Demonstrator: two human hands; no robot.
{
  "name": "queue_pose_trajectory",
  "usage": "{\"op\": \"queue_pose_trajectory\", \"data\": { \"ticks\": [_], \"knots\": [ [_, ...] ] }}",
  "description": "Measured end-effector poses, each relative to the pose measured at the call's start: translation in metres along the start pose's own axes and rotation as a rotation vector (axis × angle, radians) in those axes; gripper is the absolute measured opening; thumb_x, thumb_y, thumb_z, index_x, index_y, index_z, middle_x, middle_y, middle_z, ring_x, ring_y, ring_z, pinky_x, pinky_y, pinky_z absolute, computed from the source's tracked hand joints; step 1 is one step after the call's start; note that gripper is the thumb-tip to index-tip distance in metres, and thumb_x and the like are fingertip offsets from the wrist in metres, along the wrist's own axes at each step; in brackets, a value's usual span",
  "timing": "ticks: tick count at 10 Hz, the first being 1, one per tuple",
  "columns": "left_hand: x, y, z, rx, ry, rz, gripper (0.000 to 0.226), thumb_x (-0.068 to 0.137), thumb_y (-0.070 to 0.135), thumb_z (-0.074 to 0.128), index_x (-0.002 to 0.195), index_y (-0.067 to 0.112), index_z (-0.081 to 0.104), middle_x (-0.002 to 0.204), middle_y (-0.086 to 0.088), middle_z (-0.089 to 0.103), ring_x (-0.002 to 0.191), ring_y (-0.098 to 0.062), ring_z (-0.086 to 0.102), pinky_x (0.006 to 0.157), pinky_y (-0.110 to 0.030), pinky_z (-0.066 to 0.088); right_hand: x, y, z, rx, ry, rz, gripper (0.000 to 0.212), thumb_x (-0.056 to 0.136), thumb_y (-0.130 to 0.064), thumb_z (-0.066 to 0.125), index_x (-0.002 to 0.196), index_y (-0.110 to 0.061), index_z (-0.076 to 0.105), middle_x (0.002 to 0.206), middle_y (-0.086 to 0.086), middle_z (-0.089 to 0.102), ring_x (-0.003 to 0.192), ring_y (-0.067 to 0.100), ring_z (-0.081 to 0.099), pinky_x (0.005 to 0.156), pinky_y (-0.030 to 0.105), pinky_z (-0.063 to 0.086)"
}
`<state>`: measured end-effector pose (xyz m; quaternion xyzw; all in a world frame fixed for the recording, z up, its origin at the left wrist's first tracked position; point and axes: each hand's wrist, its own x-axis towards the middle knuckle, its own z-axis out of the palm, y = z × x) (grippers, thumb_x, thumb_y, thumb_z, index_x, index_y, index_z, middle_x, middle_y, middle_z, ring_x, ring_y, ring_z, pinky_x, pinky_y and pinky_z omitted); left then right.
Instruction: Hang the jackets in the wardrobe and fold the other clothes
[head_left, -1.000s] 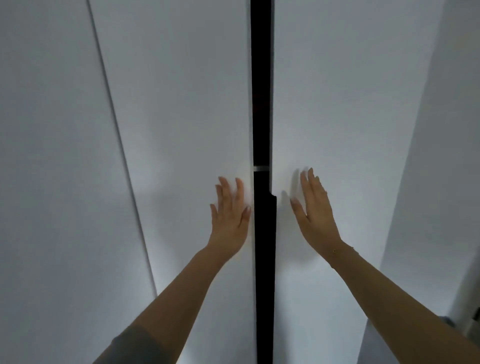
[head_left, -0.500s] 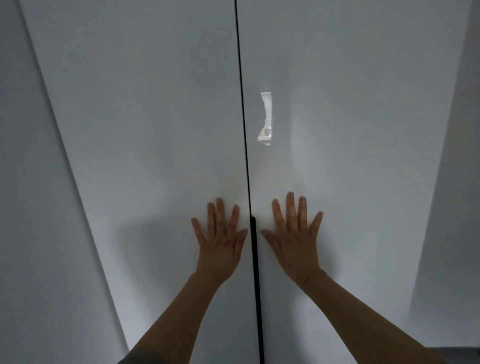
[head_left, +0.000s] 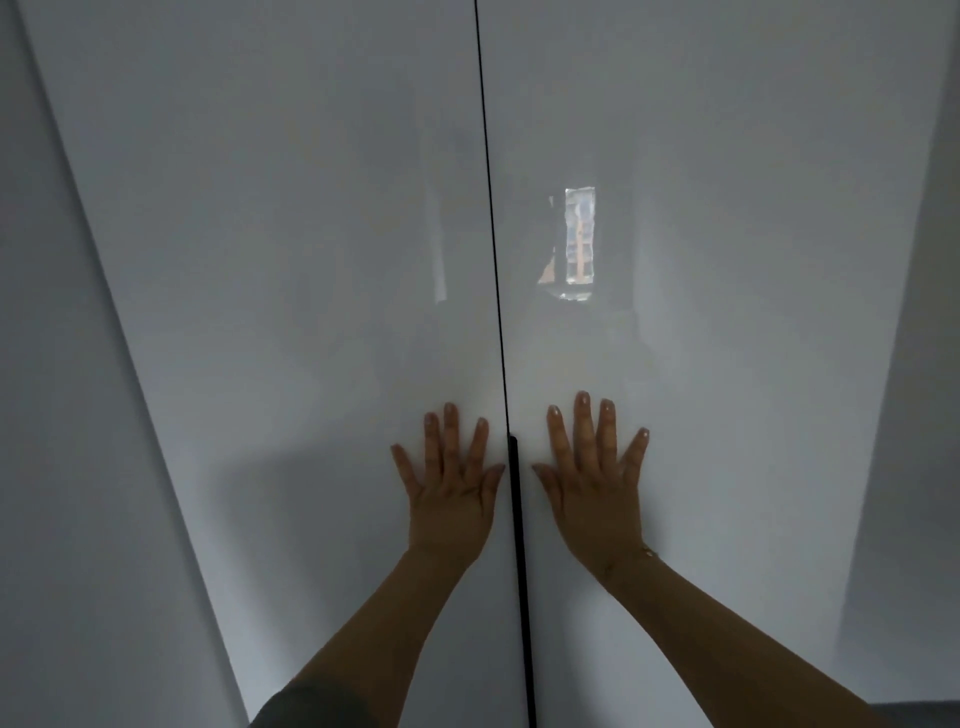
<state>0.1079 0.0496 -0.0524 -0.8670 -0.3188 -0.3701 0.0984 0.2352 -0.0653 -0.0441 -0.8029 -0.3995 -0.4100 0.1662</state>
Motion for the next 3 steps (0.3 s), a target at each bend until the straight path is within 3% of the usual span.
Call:
{"op": "queue_pose_trajectory", "data": {
  "ticks": [1, 2, 3],
  "knots": [
    [-0.002, 0.002, -0.012, 0.036, -0.073, -0.015, 0.057, 0.090, 0.055, -0.012, 0.135, 0.038, -0.042, 0.141, 0.005, -0.053, 0.133, -0.017, -0.045, 0.110, -0.055, -0.023, -0.006, 0.004, -0.027, 0.047, -0.097, -0.040, 0.059, 0.098, -0.032, 0.040, 0.152, -0.017, 0.022, 0.157, 0.017, 0.015, 0.143, 0.039, 0.018, 0.106, 0.061, 0.033],
    [-0.006, 0.005, -0.038, 0.251, -0.207, 0.004, 0.065, 0.102, 0.046, 0.012, 0.142, 0.029, -0.035, 0.137, -0.009, -0.055, 0.132, -0.030, -0.044, 0.112, -0.060, -0.014, -0.003, 0.023, -0.067, 0.148, -0.325, -0.137, 0.072, 0.099, -0.021, 0.038, 0.152, -0.027, -0.010, 0.157, 0.003, -0.025, 0.147, 0.025, -0.013, 0.119, 0.044, 0.013],
    [-0.010, 0.010, -0.065, 0.327, -0.223, 0.095, 0.068, 0.103, 0.044, 0.024, 0.149, 0.024, -0.021, 0.147, -0.014, -0.041, 0.143, -0.032, -0.026, 0.108, -0.060, -0.019, -0.003, 0.034, -0.125, 0.309, -0.376, -0.087, 0.055, 0.102, -0.024, 0.036, 0.153, -0.024, 0.018, 0.162, -0.002, 0.006, 0.148, 0.013, 0.010, 0.115, 0.030, 0.021]
  ]
}}
